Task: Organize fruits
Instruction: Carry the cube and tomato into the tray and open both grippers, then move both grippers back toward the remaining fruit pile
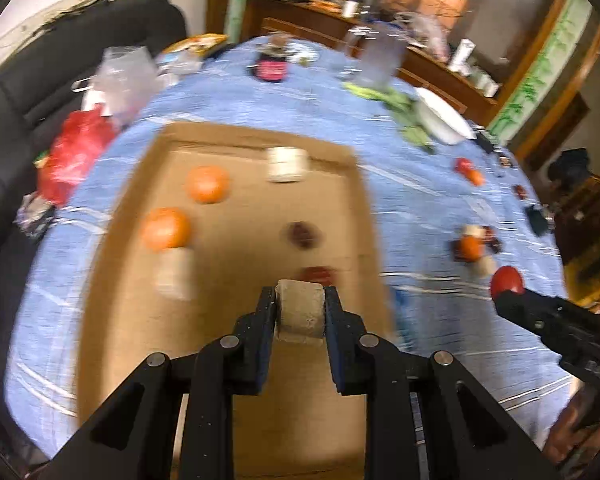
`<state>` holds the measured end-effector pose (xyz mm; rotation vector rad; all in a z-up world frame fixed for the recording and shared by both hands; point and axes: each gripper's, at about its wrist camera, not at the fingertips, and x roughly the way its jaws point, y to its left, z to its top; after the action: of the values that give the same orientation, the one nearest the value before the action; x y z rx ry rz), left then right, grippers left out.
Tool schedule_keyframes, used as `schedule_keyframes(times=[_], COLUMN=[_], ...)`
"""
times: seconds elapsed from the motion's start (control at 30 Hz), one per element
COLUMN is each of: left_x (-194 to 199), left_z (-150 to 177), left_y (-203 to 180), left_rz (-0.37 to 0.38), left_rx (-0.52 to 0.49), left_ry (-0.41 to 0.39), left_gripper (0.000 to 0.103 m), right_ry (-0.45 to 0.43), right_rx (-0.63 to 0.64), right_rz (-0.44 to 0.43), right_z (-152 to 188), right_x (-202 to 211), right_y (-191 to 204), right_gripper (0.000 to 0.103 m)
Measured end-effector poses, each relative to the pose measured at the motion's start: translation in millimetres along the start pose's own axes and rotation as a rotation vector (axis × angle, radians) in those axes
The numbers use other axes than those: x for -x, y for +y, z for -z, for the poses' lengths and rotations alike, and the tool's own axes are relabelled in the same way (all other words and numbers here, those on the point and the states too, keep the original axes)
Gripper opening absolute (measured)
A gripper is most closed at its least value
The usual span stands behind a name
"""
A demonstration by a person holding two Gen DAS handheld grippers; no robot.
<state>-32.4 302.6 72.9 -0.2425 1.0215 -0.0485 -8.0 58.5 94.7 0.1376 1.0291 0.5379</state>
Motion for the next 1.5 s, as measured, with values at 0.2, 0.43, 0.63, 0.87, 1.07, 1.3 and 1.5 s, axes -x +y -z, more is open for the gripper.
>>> schedule_keyframes(times=[0.2, 0.43, 0.63, 0.87, 1.07, 1.3, 1.5], left_x=[-8, -25, -32, -36, -31, -1, 16], left_z=[-1, 1, -4, -5, -7, -15, -16], left_y=[51, 70, 67, 68, 73, 76, 56], left_rz=[-0.057, -0.055, -0.054, -0.055, -0.035, -0.026, -0.011], left_rx=[0.025, -0.012, -0.062, -0.066, -0.021, 0.05, 0.062], left_ry=[0.055, 0.113, 0.116, 0.119, 0.122, 0.053, 0.025], left_gripper=[0.023, 0.023, 0.023, 0.027, 0.043, 0.052, 0.053], right_ry=[0.086, 0.18, 0.203, 0.2, 0.198, 0.083, -0.005], right_rx=[0.079, 0.074, 0.06, 0.09, 0.131, 0.156, 0.0], right_rz=[-0.072, -0.054, 0.005, 0.046, 0.05, 0.046, 0.064], right_z=[-3, 5, 5, 6, 3, -6, -5], right_x=[-52, -101, -123, -131, -132, -94, -52], right_y=[69, 91, 92, 103, 110, 110, 64], right_gripper=[0.034, 0.034, 0.034, 0.035, 0.054, 0.065, 0.069])
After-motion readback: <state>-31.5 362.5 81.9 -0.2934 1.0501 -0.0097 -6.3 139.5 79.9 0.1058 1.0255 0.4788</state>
